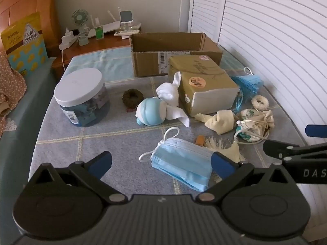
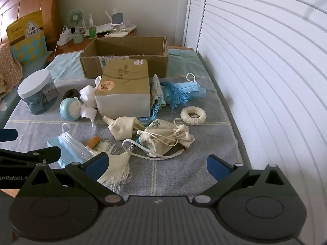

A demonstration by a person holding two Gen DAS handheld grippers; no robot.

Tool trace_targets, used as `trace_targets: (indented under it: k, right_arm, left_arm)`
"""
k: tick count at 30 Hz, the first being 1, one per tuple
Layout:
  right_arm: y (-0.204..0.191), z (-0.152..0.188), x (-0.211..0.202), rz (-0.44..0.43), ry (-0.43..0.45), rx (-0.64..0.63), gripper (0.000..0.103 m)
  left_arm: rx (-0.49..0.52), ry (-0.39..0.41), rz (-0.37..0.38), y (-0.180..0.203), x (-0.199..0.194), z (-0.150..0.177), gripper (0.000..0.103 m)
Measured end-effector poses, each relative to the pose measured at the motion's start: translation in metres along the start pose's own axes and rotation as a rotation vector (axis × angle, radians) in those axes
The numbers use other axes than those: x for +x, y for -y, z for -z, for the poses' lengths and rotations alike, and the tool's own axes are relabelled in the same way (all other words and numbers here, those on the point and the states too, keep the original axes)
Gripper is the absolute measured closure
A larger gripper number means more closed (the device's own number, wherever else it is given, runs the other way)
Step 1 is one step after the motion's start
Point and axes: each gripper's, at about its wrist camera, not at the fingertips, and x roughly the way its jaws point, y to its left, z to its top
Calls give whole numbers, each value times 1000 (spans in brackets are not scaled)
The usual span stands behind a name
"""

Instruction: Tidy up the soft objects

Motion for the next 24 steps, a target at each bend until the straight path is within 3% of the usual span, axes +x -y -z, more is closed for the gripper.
trace_targets:
  k: [24]
  right_arm:
    - [0, -1, -3, 2, 3, -5, 0]
  left_arm:
    - [4, 10, -5, -1, -2, 0, 1]
